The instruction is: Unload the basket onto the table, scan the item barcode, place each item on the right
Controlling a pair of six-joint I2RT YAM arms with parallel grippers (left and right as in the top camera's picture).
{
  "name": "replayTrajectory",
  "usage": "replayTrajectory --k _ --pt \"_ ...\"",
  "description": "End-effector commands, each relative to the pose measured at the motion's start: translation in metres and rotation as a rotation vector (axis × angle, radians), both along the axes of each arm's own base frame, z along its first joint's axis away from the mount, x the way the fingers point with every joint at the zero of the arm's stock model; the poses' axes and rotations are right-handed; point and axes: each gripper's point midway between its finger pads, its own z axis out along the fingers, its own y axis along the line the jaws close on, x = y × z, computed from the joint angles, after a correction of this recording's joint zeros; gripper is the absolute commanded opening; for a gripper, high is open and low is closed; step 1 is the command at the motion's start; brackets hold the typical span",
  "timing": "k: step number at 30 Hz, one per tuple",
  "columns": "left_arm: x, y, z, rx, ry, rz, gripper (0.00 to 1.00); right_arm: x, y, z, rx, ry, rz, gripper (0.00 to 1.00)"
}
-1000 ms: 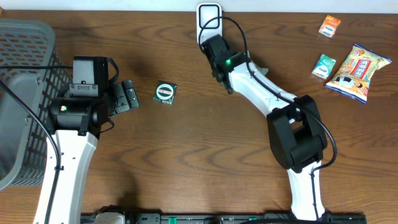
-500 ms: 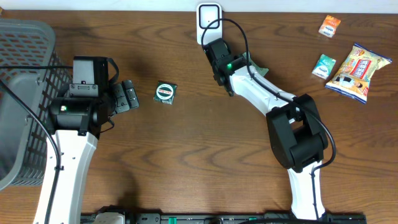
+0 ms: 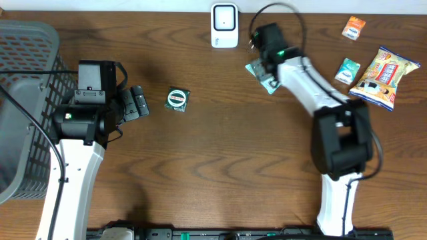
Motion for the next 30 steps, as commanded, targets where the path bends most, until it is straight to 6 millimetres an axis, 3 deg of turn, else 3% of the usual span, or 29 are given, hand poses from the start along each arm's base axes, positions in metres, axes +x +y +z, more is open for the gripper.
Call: replayTrajectory --k 1,3,7,11,15,22,24,28,29,30 --pt "0.000 0.003 0.003 0.014 -0.006 0.005 0.98 0.014 0.021 0.083 0.306 -0.123 0.110 0.84" --pt "0.000 0.003 0.003 0.014 -0.006 0.005 0.98 0.019 0.005 0.085 0.360 -0.124 0.092 0.87" --pt "0.000 0.003 0.003 0.014 -0.006 0.005 0.97 0.019 -0.016 0.055 0.493 -0.031 0.086 0.88" --pt "0.000 0.003 0.003 0.014 -0.006 0.005 0.98 0.012 -0.015 0.017 0.667 0.084 0.125 0.88" --pt "0.000 0.003 0.003 0.014 -0.006 0.005 0.98 0.003 -0.010 -0.020 0.817 0.190 0.147 0.82" --pt "0.000 0.003 0.003 0.014 -0.006 0.005 0.98 -0.010 0.006 -0.044 0.911 0.278 0.173 0.74" --pt "0.000 0.003 0.003 0.014 -0.006 0.005 0.98 -0.013 0.010 -0.045 0.911 0.291 0.176 0.66" --pt "0.000 0.003 0.003 0.014 -0.006 0.005 0.98 -0.015 0.017 -0.045 0.910 0.298 0.187 0.09" --pt "0.000 0.003 0.003 0.014 -0.006 0.005 0.98 -0.015 0.018 -0.045 0.918 0.306 0.172 0.01" --pt "0.000 0.003 0.003 0.014 -0.006 0.005 0.98 -0.014 0.018 -0.044 0.926 0.310 0.155 0.01"
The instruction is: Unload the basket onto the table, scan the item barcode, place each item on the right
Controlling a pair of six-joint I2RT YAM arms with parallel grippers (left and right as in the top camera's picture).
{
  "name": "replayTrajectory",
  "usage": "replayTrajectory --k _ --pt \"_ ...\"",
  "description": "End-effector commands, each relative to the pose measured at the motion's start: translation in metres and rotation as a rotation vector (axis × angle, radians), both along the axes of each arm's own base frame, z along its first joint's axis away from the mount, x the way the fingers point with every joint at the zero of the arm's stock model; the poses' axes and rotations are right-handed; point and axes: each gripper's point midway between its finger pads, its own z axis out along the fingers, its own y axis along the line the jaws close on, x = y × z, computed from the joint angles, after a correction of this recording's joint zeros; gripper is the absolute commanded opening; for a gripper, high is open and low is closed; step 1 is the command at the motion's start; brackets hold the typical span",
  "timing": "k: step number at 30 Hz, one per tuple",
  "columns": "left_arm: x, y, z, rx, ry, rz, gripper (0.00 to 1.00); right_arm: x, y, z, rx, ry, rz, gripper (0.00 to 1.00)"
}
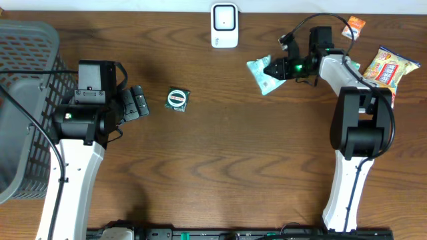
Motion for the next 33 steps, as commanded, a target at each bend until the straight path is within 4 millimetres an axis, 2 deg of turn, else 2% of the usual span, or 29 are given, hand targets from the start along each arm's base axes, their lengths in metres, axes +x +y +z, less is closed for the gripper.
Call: replayTrajectory --k 1,4,7,12,15,19,20,22,24,25,29,33 --pt "-0.001 0.003 0.003 0.014 -0.005 0.005 0.98 -0.003 0.011 0.001 0.045 0.040 -0.004 0.01" --pt "-0.001 0.003 0.003 0.014 -0.005 0.005 0.98 0.000 0.011 0.013 0.050 0.026 -0.014 0.01" --pt "-0.001 0.003 0.003 0.014 -0.005 0.005 0.98 0.005 0.008 0.035 0.021 -0.027 -0.026 0.01" --pt "-0.001 0.003 0.003 0.014 -0.005 0.005 0.98 0.015 -0.005 0.074 -0.190 -0.140 -0.108 0.01" --pt "-0.001 0.003 0.003 0.014 -0.005 0.005 0.97 0.013 -0.001 0.086 -0.343 -0.204 -0.111 0.01" --pt "-0.001 0.003 0.003 0.014 -0.005 0.005 0.98 0.010 0.002 0.073 -0.527 -0.214 -0.125 0.01" --pt "-0.001 0.003 0.003 0.014 -0.005 0.005 0.98 0.010 0.001 0.069 -0.557 -0.212 -0.132 0.09" --pt "-0.001 0.003 0.003 0.014 -0.005 0.005 0.98 0.012 -0.001 0.059 -0.567 -0.194 -0.147 0.35" --pt "-0.001 0.003 0.003 0.014 -0.005 0.005 0.98 0.013 -0.002 0.049 -0.534 -0.163 -0.162 0.55" --pt "-0.001 0.003 0.003 0.014 -0.005 0.005 0.98 0.013 -0.002 0.043 -0.511 -0.147 -0.155 0.59" --pt "-0.001 0.003 0.003 0.014 -0.005 0.005 0.98 0.005 -0.001 0.019 -0.413 -0.063 -0.114 0.61" --pt "-0.001 0.003 0.003 0.014 -0.005 0.005 0.98 -0.005 0.000 -0.005 -0.355 0.020 -0.085 0.58"
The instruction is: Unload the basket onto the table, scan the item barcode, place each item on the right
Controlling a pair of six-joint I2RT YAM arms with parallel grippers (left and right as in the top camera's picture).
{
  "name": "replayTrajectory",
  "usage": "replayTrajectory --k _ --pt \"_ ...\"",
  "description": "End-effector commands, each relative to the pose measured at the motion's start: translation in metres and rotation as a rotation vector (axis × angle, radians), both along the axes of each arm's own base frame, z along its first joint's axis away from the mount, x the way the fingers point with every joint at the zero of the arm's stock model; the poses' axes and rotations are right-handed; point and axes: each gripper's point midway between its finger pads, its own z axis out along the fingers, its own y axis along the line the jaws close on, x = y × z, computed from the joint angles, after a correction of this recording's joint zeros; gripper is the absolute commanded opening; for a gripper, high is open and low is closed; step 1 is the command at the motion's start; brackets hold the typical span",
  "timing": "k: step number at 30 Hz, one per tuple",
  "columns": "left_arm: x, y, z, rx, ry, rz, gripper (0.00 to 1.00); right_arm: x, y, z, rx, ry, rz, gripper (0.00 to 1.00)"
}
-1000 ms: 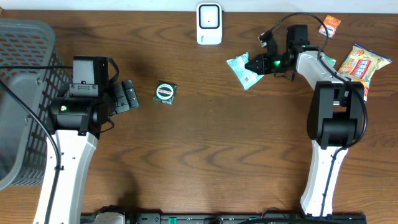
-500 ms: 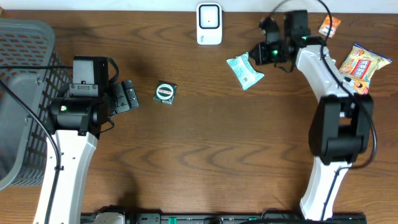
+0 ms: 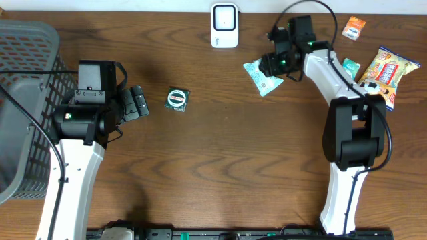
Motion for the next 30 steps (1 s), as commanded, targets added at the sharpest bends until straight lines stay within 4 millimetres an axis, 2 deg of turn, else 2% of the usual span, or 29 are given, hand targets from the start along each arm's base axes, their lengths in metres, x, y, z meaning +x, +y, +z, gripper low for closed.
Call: replayTrajectory --k 1,3,5,6,7,8,13,16,19,22,25,30 --pt "-0.001 0.003 0.003 0.014 -0.005 0.006 0.98 -0.012 0.010 -0.022 0.087 0.083 0.023 0.52" --pt "-0.001 0.003 0.003 0.014 -0.005 0.006 0.98 -0.017 0.016 -0.031 0.109 0.111 0.036 0.40" --pt "-0.001 0.003 0.003 0.014 -0.005 0.006 0.98 -0.020 0.022 -0.036 0.127 0.126 0.049 0.34" --pt "-0.001 0.003 0.003 0.014 -0.005 0.006 0.98 -0.021 0.024 -0.036 0.135 0.129 0.055 0.27" --pt "-0.001 0.003 0.003 0.014 -0.005 0.006 0.98 -0.021 0.026 -0.036 0.140 0.129 0.059 0.11" --pt "-0.001 0.003 0.003 0.014 -0.005 0.006 0.98 -0.021 0.027 -0.036 0.143 0.129 0.061 0.01" --pt "0.000 0.003 0.003 0.014 -0.006 0.006 0.98 -0.017 0.030 -0.022 0.152 0.106 0.048 0.01" --pt "-0.001 0.003 0.003 0.014 -0.005 0.006 0.98 -0.013 0.029 -0.005 0.134 0.064 0.046 0.01" --pt "-0.001 0.003 0.003 0.014 -0.005 0.006 0.98 -0.010 0.020 0.012 0.000 0.010 0.011 0.01" --pt "-0.001 0.003 0.003 0.014 -0.005 0.006 0.98 -0.009 0.013 0.023 -0.218 -0.055 -0.007 0.01" --pt "-0.001 0.003 0.003 0.014 -0.005 0.006 0.98 -0.016 0.020 0.022 -0.422 -0.091 0.024 0.01" --pt "-0.001 0.003 0.003 0.014 -0.005 0.006 0.98 -0.036 0.044 0.000 -0.622 -0.106 0.102 0.01"
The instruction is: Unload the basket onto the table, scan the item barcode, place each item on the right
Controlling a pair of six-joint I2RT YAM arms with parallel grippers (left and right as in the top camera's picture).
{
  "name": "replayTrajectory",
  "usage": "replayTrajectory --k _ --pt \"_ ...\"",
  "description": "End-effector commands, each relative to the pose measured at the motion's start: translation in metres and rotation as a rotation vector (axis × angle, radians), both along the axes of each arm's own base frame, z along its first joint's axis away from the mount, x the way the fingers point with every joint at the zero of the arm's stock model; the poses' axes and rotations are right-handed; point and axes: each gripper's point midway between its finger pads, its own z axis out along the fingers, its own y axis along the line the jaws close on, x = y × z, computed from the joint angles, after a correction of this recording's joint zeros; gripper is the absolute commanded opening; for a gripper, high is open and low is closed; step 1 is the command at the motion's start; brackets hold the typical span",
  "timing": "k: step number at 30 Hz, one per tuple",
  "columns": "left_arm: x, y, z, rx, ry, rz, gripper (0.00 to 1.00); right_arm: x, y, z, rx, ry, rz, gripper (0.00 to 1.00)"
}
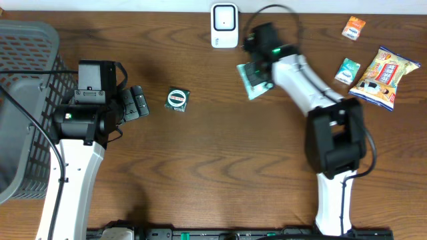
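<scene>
A white barcode scanner stands at the back middle of the table. Just right of and below it is a green snack packet, its upper edge under my right gripper, which looks shut on that edge. A small round green-and-white item lies left of centre. To the left of the round item, my left gripper rests open with nothing in it.
A grey mesh basket fills the left edge. At the back right lie a small orange packet, a small teal packet and a yellow-and-red chip bag. A black cable loops above the right arm.
My right arm has swung left, and its gripper now sits over the packet's top edge. The green packet has shifted left toward the scanner and turned. The left arm is unchanged.
At first my right gripper was over the green packet right of the scanner. Then it was drawn back to the right of the packet, then at the packet's upper right edge. Now the packet lies further left, nearer the scanner. The left arm stayed still.
</scene>
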Motion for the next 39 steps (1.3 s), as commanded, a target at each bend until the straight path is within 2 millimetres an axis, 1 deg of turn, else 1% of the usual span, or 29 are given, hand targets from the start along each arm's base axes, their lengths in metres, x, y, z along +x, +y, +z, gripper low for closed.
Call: replayTrajectory --k 1,3,7,10,11,13,14,16,19,20,21,23,24,26,28,30,32,34,36,39 --pt "-0.001 0.003 0.003 0.014 -0.005 0.005 0.98 -0.010 -0.005 -0.011 -0.211 -0.032 0.018 0.01" --pt "-0.001 0.003 0.003 0.014 -0.005 0.005 0.98 -0.018 0.010 -0.019 -0.219 -0.020 0.052 0.01" --pt "-0.001 0.003 0.003 0.014 -0.005 0.005 0.98 -0.026 0.032 -0.023 -0.218 -0.025 0.097 0.01" --pt "-0.001 0.003 0.003 0.014 -0.005 0.005 0.98 -0.023 0.037 -0.021 -0.207 -0.041 0.098 0.01" --pt "-0.001 0.003 0.003 0.014 -0.005 0.005 0.98 -0.022 0.038 -0.021 -0.202 -0.047 0.094 0.03" --pt "0.000 0.003 0.003 0.014 -0.006 0.005 0.98 -0.020 0.039 -0.020 -0.198 -0.056 0.093 0.28" --pt "-0.001 0.003 0.003 0.014 -0.005 0.005 0.98 -0.019 0.039 -0.019 -0.196 -0.060 0.092 0.32" --pt "-0.001 0.003 0.003 0.014 -0.005 0.005 0.98 -0.018 0.039 -0.017 -0.193 -0.066 0.090 0.37" --pt "-0.001 0.003 0.003 0.014 -0.005 0.005 0.98 -0.017 0.041 -0.014 -0.185 -0.064 0.092 0.37" --pt "-0.001 0.003 0.003 0.014 -0.005 0.005 0.98 -0.016 0.042 -0.013 -0.180 -0.064 0.092 0.38" --pt "-0.001 0.003 0.003 0.014 -0.005 0.005 0.98 -0.015 0.042 -0.010 -0.169 -0.067 0.070 0.48" --pt "-0.001 0.003 0.003 0.014 -0.005 0.005 0.98 -0.013 0.041 -0.006 -0.142 -0.067 0.034 0.63" --pt "-0.001 0.003 0.003 0.014 -0.005 0.005 0.98 -0.011 0.041 -0.005 -0.113 -0.057 0.019 0.68" --pt "-0.001 0.003 0.003 0.014 -0.005 0.005 0.98 -0.011 0.044 -0.005 -0.003 -0.006 0.012 0.70" --pt "-0.001 0.003 0.003 0.014 -0.005 0.005 0.98 -0.014 0.054 -0.008 0.170 0.075 0.035 0.73" --pt "0.000 0.003 0.003 0.014 -0.006 0.005 0.98 -0.019 0.061 -0.007 0.353 0.161 0.068 0.74" --pt "-0.001 0.003 0.003 0.014 -0.005 0.005 0.98 -0.023 0.063 -0.005 0.490 0.227 0.084 0.74" --pt "-0.001 0.003 0.003 0.014 -0.005 0.005 0.98 -0.026 0.058 -0.009 0.552 0.278 0.075 0.77" --pt "-0.001 0.003 0.003 0.014 -0.005 0.005 0.98 -0.031 0.048 -0.022 0.544 0.325 0.044 0.82" --pt "-0.001 0.003 0.003 0.014 -0.005 0.005 0.98 -0.041 0.040 -0.041 0.539 0.400 0.007 0.83"
